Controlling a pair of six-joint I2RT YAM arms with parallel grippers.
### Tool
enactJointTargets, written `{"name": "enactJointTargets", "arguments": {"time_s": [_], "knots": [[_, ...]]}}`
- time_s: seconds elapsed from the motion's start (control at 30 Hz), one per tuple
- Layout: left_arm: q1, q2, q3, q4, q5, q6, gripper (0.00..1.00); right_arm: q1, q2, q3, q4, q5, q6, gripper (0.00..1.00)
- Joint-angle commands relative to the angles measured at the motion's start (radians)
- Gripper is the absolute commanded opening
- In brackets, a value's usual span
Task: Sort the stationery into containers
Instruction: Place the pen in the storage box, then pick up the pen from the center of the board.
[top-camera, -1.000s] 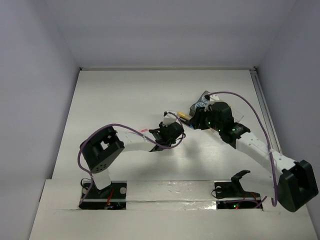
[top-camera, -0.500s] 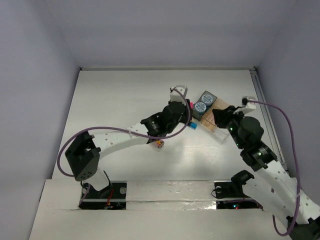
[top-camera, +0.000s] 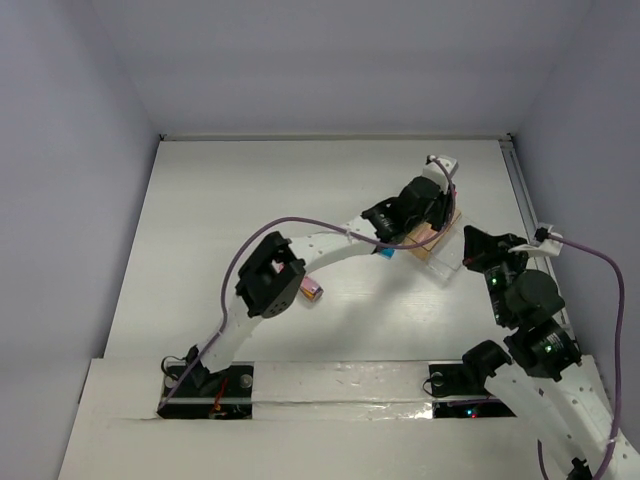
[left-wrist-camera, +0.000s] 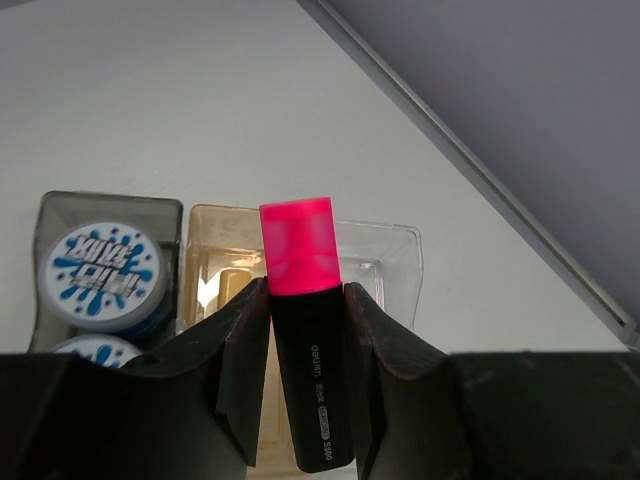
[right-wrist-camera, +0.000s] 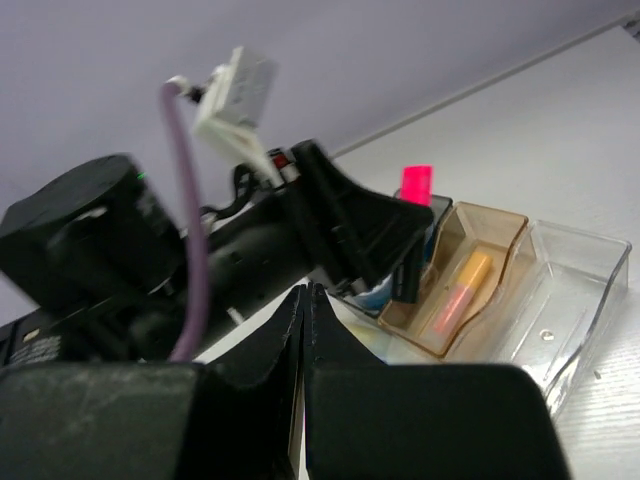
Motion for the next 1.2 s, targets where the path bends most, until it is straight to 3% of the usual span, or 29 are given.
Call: {"name": "enactJointTargets", "arguments": {"time_s": [0.0,0.33,0.6,0.67,0.77,0.83,0.97,1.03,1.1,1.17], "knots": [[0.011,0.066,0.185,-0.052,0.069,0.053,0.0,0.004,-0.004,-0.011,-0.025,0.006,0.022,0.02],[0.039,0.166,0.198,-0.065,0.083,0.05,0.02,0.004,-0.009,-0.033,-0.035,-0.014,0.032,0.05],[0.039,0.134,0.158,-0.048,0.073,0.055,0.53,0.004,0.028,-0.045,-0.007,-0.055,0.035,0.19],[0.039,0.087,0.132,-0.025,0.078,0.062,0.6,0.004,0.042,-0.046,0.007,-0.066,0.024,0.26],[0.039,-0.004,0.043,0.032,0.093,0.062,0.66,0.004,0.071,-0.033,-0.004,-0.074,0.025,0.3],[0.039,-0.055,-0.015,0.044,0.084,0.064,0.65,0.004,0.094,-0.033,0.005,-0.08,0.019,0.29],[0.06,-0.303,-0.231,0.188,0.023,0.046,0.51,0.004,0.132,-0.028,0.042,-0.158,-0.033,0.0],[0.06,-0.404,-0.372,0.214,-0.009,0.012,0.41,0.004,0.192,-0.031,0.056,-0.193,-0.056,0.0],[0.06,-0.585,-0.554,0.276,-0.084,-0.002,0.28,0.004,0.252,-0.039,0.099,-0.258,-0.089,0.0],[0.06,-0.778,-0.697,0.358,-0.141,-0.022,0.22,0.004,0.38,-0.023,0.114,-0.33,-0.109,0.0]]}}
